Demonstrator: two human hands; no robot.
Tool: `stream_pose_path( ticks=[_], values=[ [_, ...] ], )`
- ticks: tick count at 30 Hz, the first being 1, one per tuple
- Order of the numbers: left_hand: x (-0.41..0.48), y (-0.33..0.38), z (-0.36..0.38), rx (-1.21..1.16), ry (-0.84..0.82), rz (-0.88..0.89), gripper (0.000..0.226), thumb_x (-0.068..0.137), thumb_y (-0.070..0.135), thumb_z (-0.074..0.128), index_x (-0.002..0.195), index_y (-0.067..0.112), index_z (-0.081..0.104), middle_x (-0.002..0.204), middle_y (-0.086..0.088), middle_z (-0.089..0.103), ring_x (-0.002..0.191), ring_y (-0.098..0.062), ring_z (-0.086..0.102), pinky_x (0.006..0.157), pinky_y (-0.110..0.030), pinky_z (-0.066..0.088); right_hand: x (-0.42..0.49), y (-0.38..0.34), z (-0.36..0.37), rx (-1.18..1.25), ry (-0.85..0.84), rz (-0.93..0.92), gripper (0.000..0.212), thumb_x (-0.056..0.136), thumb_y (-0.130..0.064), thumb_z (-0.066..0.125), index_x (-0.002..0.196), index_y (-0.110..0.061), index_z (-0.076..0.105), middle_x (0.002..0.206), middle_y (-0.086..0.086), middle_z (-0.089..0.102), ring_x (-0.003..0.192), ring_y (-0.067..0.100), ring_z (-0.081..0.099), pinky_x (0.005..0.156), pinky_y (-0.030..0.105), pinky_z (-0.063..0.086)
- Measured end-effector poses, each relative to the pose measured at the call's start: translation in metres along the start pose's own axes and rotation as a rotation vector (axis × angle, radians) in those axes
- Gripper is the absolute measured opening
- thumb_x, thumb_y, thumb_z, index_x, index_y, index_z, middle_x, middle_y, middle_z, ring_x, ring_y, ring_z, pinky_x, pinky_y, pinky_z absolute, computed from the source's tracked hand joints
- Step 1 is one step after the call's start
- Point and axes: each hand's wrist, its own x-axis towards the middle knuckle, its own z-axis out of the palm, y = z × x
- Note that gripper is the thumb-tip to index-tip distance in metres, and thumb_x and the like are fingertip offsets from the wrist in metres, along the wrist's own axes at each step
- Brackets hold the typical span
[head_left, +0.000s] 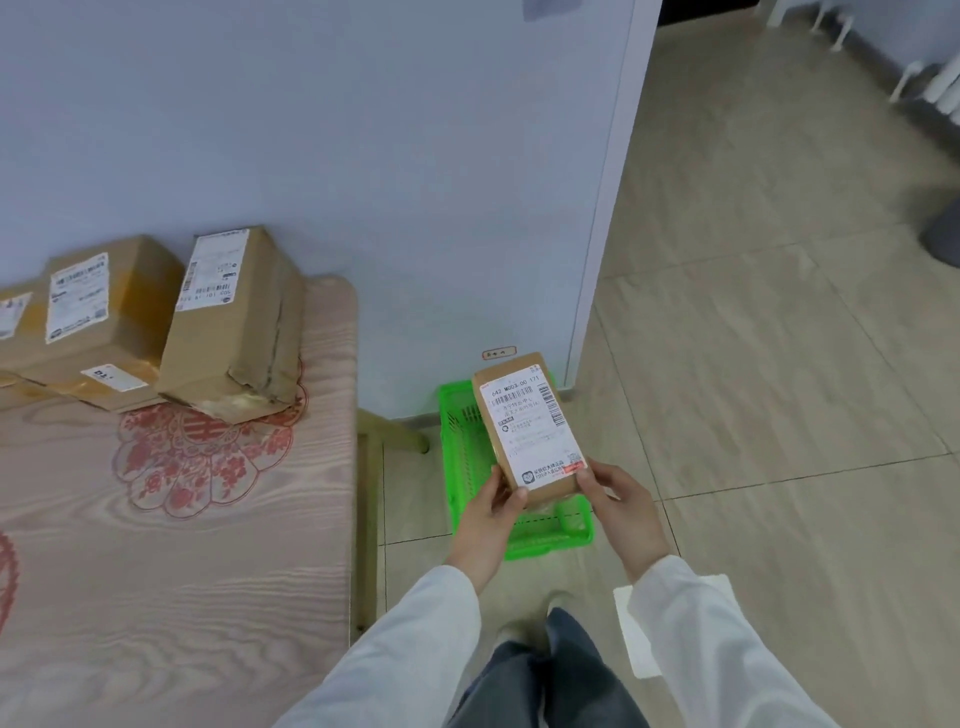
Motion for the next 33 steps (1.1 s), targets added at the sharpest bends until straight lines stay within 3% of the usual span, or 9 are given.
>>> stream_pose_path(
  ticks=[4,7,16,19,22,27,33],
  values=[
    [0.031,-0.011,0.009,-0.045,0.044,-0.03,0.045,0.1,0.019,0.046,0.144,0.019,0.036,0.135,0.001,0.052,0.114,-0.008,0.049,0.094,-0.014,0.036,0.03,0.015,0.002,0.035,-0.029,0.032,0.025,0.09,-0.016,0.064,0.112,-0.006,0.064,0.103,0.002,0.065,0.098,0.014,0.058,0.071,0.001,0.042],
    [0.056,-0.03,0.017,-0.105,0.07,-0.06,0.046,0.1,0.015,0.046,0.144,0.014,0.036,0.136,0.003,0.05,0.115,-0.006,0.048,0.104,-0.022,0.036,0.054,0.038,0.009,0.043,-0.031,0.056,0.022,0.09,-0.016,0.063,0.11,-0.007,0.065,0.102,0.003,0.066,0.095,0.014,0.058,0.074,0.009,0.045],
    [0.148,-0.138,0.02,-0.243,0.194,-0.161,0.043,0.098,0.01,0.047,0.141,0.007,0.04,0.138,-0.007,0.052,0.118,-0.012,0.051,0.103,-0.025,0.036,0.133,0.141,0.067,0.025,-0.065,0.12,0.012,0.09,-0.02,0.064,0.101,-0.017,0.064,0.102,0.001,0.066,0.096,0.012,0.058,0.088,0.027,0.042],
    [0.185,-0.18,0.015,-0.262,0.219,-0.195,0.045,0.098,0.012,0.049,0.142,0.007,0.039,0.138,-0.006,0.051,0.122,-0.013,0.049,0.109,-0.03,0.035,0.164,0.181,0.092,0.023,-0.094,0.142,0.02,0.09,-0.023,0.063,0.108,-0.013,0.064,0.101,-0.004,0.065,0.098,0.01,0.057,0.087,0.023,0.039],
    [0.226,-0.221,0.007,-0.255,0.257,-0.205,0.045,0.097,0.016,0.05,0.141,0.009,0.042,0.132,-0.001,0.053,0.12,-0.013,0.049,0.11,-0.035,0.035,0.198,0.223,0.12,0.013,-0.111,0.157,0.027,0.09,-0.023,0.063,0.112,-0.007,0.065,0.104,0.001,0.066,0.1,0.011,0.057,0.077,0.01,0.04],
    [0.292,-0.29,0.0,-0.243,0.314,-0.239,0.048,0.096,0.021,0.052,0.142,0.01,0.042,0.138,-0.007,0.051,0.125,-0.018,0.048,0.111,-0.041,0.035,0.253,0.287,0.16,0.018,-0.136,0.218,0.019,0.09,-0.024,0.063,0.102,-0.01,0.066,0.097,0.002,0.067,0.094,0.014,0.059,0.085,0.024,0.039],
    [0.357,-0.355,-0.003,-0.267,0.363,-0.229,0.044,0.097,0.018,0.05,0.14,0.01,0.043,0.13,-0.002,0.053,0.12,-0.015,0.049,0.11,-0.037,0.036,0.312,0.343,0.2,0.0,-0.114,0.213,0.011,0.09,-0.021,0.064,0.095,-0.012,0.065,0.096,0.003,0.065,0.093,0.014,0.056,0.074,0.016,0.034]
  ],
)
